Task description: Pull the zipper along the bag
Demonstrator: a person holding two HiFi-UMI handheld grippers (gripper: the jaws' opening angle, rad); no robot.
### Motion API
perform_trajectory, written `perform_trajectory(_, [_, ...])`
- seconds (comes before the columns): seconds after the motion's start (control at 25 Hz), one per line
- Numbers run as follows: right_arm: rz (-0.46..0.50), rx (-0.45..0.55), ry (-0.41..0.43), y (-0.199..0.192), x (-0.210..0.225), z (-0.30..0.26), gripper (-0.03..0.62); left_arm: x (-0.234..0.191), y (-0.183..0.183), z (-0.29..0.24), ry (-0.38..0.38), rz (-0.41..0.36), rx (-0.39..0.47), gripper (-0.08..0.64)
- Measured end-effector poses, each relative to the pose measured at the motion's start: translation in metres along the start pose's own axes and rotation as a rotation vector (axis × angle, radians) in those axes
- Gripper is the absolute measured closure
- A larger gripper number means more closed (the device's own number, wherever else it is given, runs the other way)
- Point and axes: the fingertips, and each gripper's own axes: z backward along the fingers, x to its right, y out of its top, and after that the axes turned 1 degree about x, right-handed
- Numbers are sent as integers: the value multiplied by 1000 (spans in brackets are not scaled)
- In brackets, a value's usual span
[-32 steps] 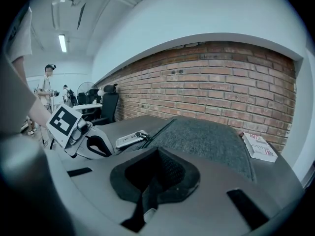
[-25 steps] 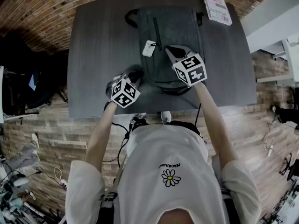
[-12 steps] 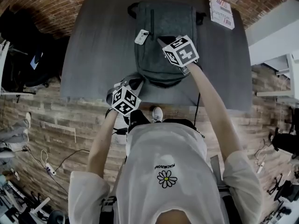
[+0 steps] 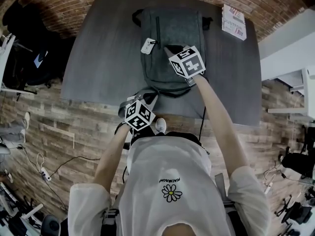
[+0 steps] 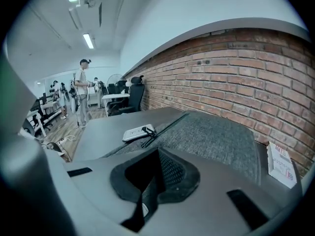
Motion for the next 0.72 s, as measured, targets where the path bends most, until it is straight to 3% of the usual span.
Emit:
perform_trajectory(0.08, [2,17,32,2,2,7,592,-2,-1,1,8,14,-5,551])
perform_trajectory(0.2, [43,58,12,-4,18,42,591,-1,0,3,12,22,-13,551])
perform_trajectory(0.28, [61,43,16,-23,31,73,303,-2,-1,3,13,30,-10,551])
perform_trajectory(0.52, [131,-248,76,-133,38,141,291,-5,-4,4,4,57,-5,551])
perform_trajectory(0.64, [141,-364,131,-179,26,138,268,-6,-3,3,4,70,-2,551])
perform_trajectory(0.72, [120,-387,157,-198,16,126,268,-4,-2,3,8,81,-2,551])
